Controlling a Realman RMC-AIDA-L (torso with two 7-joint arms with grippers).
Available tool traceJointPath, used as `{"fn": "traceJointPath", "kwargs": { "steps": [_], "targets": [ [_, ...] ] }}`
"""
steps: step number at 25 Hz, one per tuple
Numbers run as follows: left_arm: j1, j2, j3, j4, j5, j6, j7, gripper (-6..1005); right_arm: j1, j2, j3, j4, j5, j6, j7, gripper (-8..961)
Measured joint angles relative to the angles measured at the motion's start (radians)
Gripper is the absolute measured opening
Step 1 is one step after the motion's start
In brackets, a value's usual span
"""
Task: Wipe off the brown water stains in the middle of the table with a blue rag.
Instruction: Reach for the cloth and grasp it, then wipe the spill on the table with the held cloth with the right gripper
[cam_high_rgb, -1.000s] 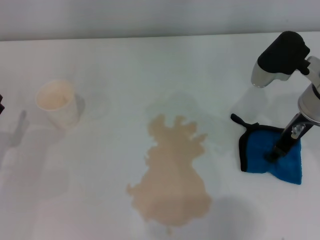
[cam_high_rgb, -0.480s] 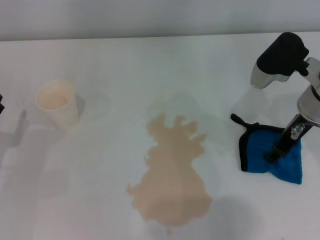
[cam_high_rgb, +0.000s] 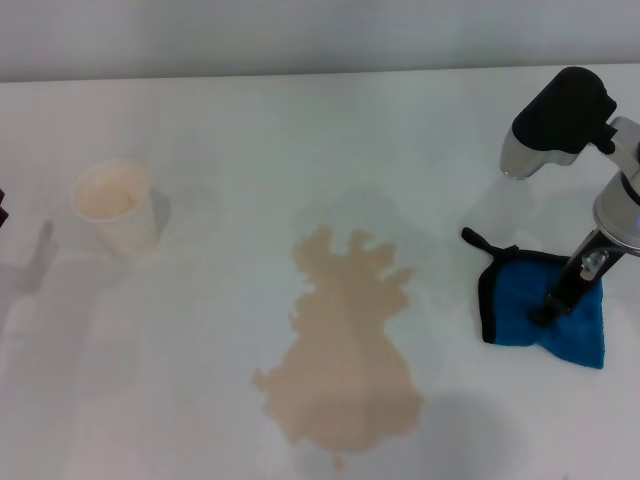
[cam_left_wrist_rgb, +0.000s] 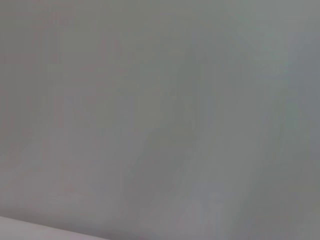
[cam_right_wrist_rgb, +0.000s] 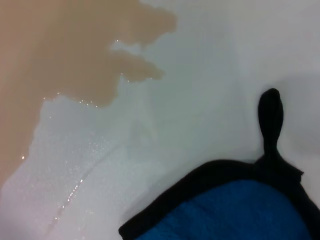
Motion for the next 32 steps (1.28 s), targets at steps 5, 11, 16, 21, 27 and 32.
{"fn": "traceJointPath", "kwargs": {
  "steps": [5, 11, 16, 21, 27, 32],
  "targets": [
    [-0.001, 0.001, 0.0, 0.0, 0.0, 0.0, 0.0, 887, 0.0, -0.001, -0.01, 0.001, 0.0, -0.01, -0.001, 429],
    [-0.006, 0.001, 0.0, 0.002, 0.0, -0.001, 0.0, 887, 0.001, -0.001, -0.014, 0.01, 0.0, -0.008, 0.0, 291],
    [-0.006, 0.002, 0.0, 0.002, 0.0, -0.001, 0.0, 887, 0.002, 0.001, -0.014, 0.012, -0.001, -0.007, 0.0, 196],
    [-0.008, 0.002, 0.0, 0.002, 0.001, -0.001, 0.0, 888, 0.003, 0.001, -0.009, 0.014, 0.005, -0.024, 0.0, 151],
    [-0.008, 0.002, 0.001, 0.001, 0.003, -0.001, 0.0, 888, 0.006, 0.002, -0.011, 0.015, 0.011, -0.031, 0.0, 137],
    [-0.009, 0.002, 0.002, 0.002, 0.003, -0.001, 0.0, 888, 0.007, 0.003, -0.049, 0.013, 0.069, -0.027, -0.006, 137]
  ]
}}
